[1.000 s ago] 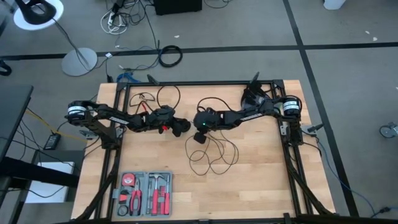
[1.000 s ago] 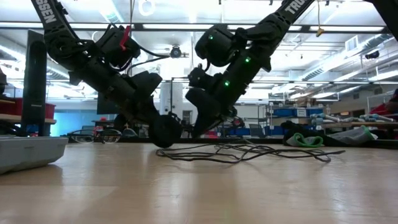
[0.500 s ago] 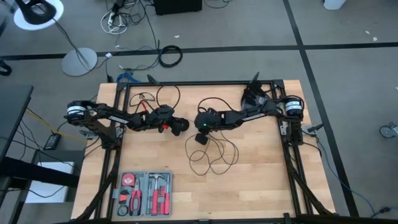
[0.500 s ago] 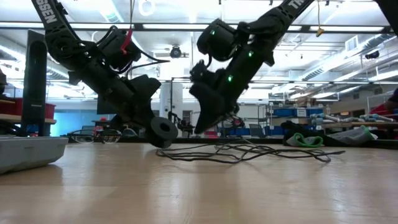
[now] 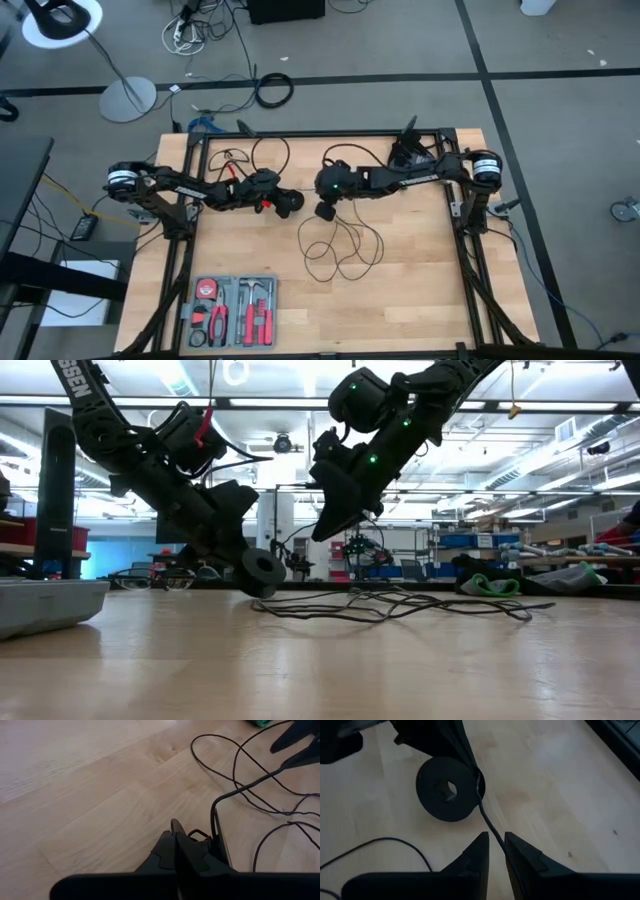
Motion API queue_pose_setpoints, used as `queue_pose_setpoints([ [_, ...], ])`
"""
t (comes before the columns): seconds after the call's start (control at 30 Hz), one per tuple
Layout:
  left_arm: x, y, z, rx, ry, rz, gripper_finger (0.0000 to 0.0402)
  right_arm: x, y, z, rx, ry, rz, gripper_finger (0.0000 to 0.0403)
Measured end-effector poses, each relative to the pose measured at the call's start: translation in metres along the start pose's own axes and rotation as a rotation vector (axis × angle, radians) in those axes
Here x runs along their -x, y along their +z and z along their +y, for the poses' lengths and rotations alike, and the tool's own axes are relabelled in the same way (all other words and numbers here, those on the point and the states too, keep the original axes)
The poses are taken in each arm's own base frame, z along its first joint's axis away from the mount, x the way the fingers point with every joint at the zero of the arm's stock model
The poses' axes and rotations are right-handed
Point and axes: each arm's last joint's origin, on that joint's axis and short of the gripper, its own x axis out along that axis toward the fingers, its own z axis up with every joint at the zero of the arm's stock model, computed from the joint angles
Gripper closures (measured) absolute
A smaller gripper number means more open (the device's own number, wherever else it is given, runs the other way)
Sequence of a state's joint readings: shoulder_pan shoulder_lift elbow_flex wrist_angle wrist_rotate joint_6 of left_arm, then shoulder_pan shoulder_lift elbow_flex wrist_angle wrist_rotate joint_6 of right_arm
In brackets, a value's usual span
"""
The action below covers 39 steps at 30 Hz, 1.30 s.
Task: Coil cords
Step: Coil the black wire onto the black spool
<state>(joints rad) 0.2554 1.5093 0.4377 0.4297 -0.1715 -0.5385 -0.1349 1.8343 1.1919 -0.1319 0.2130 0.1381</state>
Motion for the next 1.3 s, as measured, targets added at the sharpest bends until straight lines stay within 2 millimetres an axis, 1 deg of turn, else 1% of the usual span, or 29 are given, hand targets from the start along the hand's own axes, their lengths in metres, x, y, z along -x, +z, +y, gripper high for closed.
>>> queue_pose_setpoints([
  [0.23, 0.0, 0.0, 0.0, -0.004, 0.001, 0.0, 0.0401, 0.007, 0.005, -0.001, 0.005, 0.005, -0.028, 0.0345],
  [0.57, 0.0, 0.0, 0.0, -0.006, 0.0, -0.002, 0.0401, 0.009, 0.008, -0.002, 0.027, 0.012, -0.051, 0.0346],
  [0.67, 0.0, 0.0, 0.0, -0.006, -0.001, -0.002, 0.0401, 0.013, 0.011, -0.002, 0.085, 0.011, -0.069, 0.0346],
  [0.83, 0.0, 0.0, 0.0, -0.006, -0.009, -0.001, 0.0401, 0.02, 0.017, -0.003, 0.267, 0.005, -0.115, 0.0346],
  [0.9, 0.0, 0.0, 0.0, -0.005, -0.013, -0.003, 0.0401, 0.023, 0.021, -0.003, 0.31, 0.001, -0.148, 0.0346],
  [1.03, 0.0, 0.0, -0.001, -0.004, -0.02, -0.007, 0.0401, 0.027, 0.024, 0.002, 0.409, 0.002, -0.176, 0.0338],
  [1.13, 0.0, 0.001, -0.001, -0.004, -0.022, -0.009, 0.0401, 0.028, 0.024, 0.005, 0.424, -0.007, -0.177, 0.0326],
  [1.3, 0.0, 0.001, -0.001, -0.003, -0.026, -0.01, 0.0401, 0.025, 0.02, 0.002, 0.432, -0.03, -0.133, 0.03],
])
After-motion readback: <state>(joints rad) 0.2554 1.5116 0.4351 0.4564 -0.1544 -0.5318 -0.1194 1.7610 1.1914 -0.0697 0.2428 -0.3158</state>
